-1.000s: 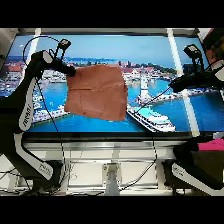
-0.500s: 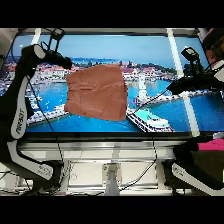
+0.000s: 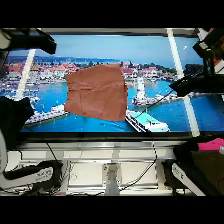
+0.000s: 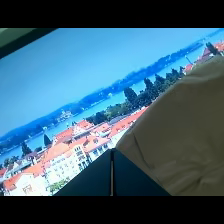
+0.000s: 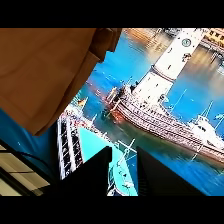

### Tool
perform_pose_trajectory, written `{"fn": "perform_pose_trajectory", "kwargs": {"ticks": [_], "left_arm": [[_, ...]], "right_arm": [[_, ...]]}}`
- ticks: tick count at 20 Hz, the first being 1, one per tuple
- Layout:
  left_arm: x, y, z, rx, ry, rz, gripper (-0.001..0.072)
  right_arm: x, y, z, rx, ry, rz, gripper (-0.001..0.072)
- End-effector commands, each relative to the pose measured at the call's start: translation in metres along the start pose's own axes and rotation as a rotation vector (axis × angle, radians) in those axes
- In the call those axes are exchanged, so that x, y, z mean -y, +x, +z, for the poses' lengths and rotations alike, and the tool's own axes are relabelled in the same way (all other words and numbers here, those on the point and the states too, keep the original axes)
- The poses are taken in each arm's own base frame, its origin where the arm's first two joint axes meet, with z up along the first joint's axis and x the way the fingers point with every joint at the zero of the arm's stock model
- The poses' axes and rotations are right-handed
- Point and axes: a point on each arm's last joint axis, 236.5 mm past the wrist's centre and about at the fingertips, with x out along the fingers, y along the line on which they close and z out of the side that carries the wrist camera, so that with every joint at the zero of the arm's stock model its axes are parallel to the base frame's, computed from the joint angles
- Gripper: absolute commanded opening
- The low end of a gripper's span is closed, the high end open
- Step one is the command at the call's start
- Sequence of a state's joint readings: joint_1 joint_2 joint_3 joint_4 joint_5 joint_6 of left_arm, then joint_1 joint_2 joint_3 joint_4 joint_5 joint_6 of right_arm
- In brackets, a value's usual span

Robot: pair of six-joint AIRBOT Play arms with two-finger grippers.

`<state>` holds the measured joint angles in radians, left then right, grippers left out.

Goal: Fold the clothes and pants, and hang the long-sleeved shirts on hangers.

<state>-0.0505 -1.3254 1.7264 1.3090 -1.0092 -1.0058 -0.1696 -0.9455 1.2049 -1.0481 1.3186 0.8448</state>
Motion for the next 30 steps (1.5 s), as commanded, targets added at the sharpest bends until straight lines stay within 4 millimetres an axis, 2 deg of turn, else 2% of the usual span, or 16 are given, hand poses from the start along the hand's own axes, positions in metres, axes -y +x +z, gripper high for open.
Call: {"fn": "perform_pose_trajectory", "kwargs": {"ticks": [1,4,6,8,10,12,14,15,16,17,18,20,21,23,26,30], "left_arm": [[0.022,-0.065,-0.004,-0.046,-0.08,-0.041,0.0016],[0.034,-0.075,-0.048,-0.188,-0.135,-0.051,0.0015],[0.035,-0.068,-0.095,-0.287,-0.182,-0.007,0.0015],[0.045,-0.06,-0.127,-0.263,-0.197,0.011,0.0015],[0.049,-0.053,-0.165,-0.227,-0.304,0.067,0.0017],[0.051,-0.048,-0.219,-0.283,-0.447,0.109,0.0017],[0.053,-0.044,-0.269,-0.373,-0.604,0.145,0.0019],[0.053,-0.043,-0.287,-0.41,-0.644,0.159,0.005],[0.051,-0.042,-0.299,-0.436,-0.662,0.167,0.0218],[0.049,-0.039,-0.307,-0.457,-0.685,0.172,0.0434],[0.046,-0.037,-0.313,-0.471,-0.698,0.178,0.0515],[0.044,-0.031,-0.326,-0.511,-0.72,0.18,0.0515],[0.047,-0.027,-0.331,-0.53,-0.734,0.17,0.0515],[0.057,-0.017,-0.336,-0.552,-0.775,0.129,0.0515],[0.069,-0.006,-0.341,-0.576,-0.788,0.068,0.0515],[0.07,-0.003,-0.344,-0.588,-0.794,0.064,0.0515]], "right_arm": [[-0.024,-0.032,0.002,0.039,-0.047,-0.007,0.0193],[-0.036,-0.044,0.013,0.101,-0.032,0.001,0.0192],[-0.047,-0.042,0.008,0.079,-0.011,0.055,0.0193],[-0.051,-0.034,-0.003,0.048,0.007,0.084,0.0194],[-0.054,-0.011,-0.019,0.028,0.066,0.131,0.0203],[-0.061,0.02,-0.036,0.021,0.172,0.204,0.0207],[-0.064,0.051,-0.062,-0.034,0.323,0.256,0.0374],[-0.064,0.066,-0.073,-0.059,0.382,0.275,0.0381],[-0.065,0.078,-0.08,-0.074,0.431,0.301,0.039],[-0.068,0.087,-0.083,-0.088,0.474,0.337,0.0422],[-0.07,0.096,-0.083,-0.105,0.518,0.381,0.0474],[-0.071,0.113,-0.081,-0.113,0.612,0.447,0.0538],[-0.072,0.123,-0.081,-0.123,0.662,0.483,0.0624],[-0.078,0.142,-0.093,-0.186,0.71,0.524,0.0635],[-0.111,0.169,-0.112,-0.308,0.689,0.583,0.0635],[-0.133,0.207,-0.123,-0.385,0.75,0.492,0.0628]]}}
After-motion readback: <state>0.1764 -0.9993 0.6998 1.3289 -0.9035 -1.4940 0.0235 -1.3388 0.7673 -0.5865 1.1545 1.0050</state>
